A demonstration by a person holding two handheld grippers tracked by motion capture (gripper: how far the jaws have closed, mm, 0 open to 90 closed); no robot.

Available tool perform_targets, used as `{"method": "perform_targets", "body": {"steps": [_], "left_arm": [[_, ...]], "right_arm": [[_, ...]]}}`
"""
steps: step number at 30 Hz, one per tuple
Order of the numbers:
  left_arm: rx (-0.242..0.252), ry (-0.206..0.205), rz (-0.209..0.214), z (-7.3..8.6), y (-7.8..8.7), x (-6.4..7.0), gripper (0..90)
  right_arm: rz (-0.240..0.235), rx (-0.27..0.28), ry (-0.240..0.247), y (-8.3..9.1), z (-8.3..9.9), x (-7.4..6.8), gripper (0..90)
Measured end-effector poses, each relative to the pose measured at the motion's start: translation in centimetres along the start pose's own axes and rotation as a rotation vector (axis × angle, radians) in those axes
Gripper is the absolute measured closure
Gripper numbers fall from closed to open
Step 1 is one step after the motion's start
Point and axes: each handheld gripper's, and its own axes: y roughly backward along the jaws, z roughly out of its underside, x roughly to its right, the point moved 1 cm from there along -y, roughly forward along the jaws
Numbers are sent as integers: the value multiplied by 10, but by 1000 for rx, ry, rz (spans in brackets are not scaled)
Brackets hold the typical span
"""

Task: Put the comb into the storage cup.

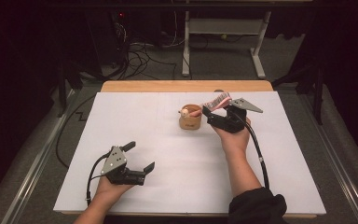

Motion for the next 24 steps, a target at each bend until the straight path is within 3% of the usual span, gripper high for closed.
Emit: {"method": "perform_targets", "body": {"steps": [24], "left_arm": [[2, 1, 2, -1, 0, 0, 0]], "right_arm": [[7, -24, 28, 0, 2, 0, 155]]}}
